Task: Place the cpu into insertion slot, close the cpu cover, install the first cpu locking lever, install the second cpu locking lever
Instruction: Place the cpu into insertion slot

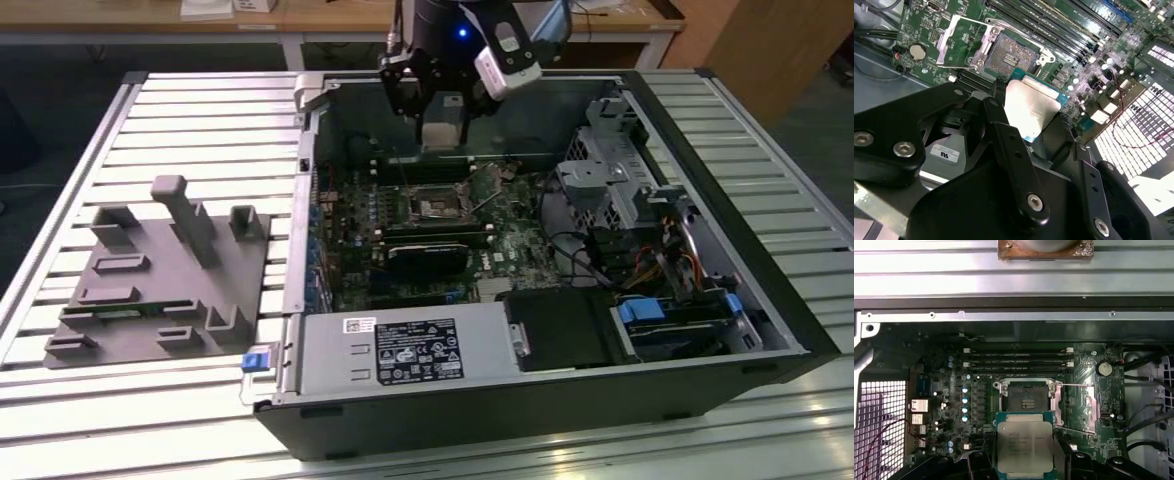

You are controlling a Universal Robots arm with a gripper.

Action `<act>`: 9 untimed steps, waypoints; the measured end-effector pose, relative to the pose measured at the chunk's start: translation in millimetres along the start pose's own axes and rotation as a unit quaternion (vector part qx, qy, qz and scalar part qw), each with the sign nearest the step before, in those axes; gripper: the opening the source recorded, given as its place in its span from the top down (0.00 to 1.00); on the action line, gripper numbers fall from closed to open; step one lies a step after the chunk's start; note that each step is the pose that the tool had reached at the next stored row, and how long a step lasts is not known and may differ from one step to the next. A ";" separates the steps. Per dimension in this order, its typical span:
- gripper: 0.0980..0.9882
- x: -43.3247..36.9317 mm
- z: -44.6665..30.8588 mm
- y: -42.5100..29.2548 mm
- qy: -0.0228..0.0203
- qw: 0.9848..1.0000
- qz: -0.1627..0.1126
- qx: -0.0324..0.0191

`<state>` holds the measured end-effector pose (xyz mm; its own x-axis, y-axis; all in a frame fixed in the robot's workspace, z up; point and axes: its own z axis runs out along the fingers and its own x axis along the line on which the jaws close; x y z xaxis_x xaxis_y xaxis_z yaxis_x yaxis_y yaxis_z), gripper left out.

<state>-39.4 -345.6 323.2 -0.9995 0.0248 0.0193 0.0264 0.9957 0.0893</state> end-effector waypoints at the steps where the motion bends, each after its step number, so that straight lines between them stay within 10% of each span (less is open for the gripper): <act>1: 0.51 0.0 1.2 -0.1 0.000 1.000 0.000 0.000; 9: 0.51 -0.2 10.5 -1.0 0.000 1.000 0.000 0.000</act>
<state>-39.4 -345.6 312.7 -0.9995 0.0248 0.0193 0.0264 0.9957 0.0893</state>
